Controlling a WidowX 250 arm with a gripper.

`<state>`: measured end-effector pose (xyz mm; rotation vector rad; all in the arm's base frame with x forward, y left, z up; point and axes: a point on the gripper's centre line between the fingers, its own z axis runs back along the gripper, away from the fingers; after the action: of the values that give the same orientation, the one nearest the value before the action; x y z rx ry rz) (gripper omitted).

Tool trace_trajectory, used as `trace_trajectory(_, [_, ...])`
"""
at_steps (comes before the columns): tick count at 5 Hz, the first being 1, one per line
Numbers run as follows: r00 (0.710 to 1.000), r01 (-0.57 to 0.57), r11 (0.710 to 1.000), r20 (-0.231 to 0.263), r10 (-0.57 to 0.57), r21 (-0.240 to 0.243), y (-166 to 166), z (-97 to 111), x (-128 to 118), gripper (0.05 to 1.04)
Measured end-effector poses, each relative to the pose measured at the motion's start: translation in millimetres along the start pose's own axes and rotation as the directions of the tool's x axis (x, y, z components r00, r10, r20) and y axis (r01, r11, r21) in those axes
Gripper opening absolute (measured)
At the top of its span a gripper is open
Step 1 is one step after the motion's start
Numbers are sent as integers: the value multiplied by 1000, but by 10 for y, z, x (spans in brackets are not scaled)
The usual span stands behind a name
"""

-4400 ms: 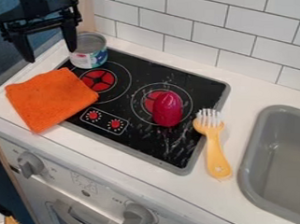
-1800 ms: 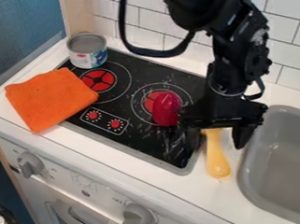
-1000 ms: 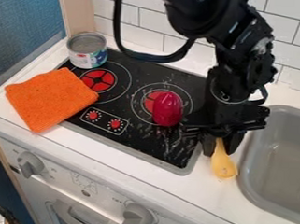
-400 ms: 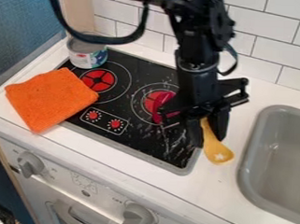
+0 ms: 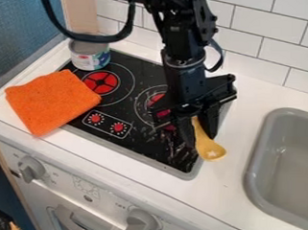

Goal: Move the yellow brush to the right burner

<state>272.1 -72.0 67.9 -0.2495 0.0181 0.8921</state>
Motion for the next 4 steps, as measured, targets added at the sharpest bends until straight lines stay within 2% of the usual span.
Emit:
trace_trajectory(2, [998,-67,997,21,67,34,29,-33,257,325])
trace_trajectory(3, [993,-107,994,56,105,29,11,60,432,325])
trace_trajectory(4, [986,-145,988,95,138,60,16,55,614,325])
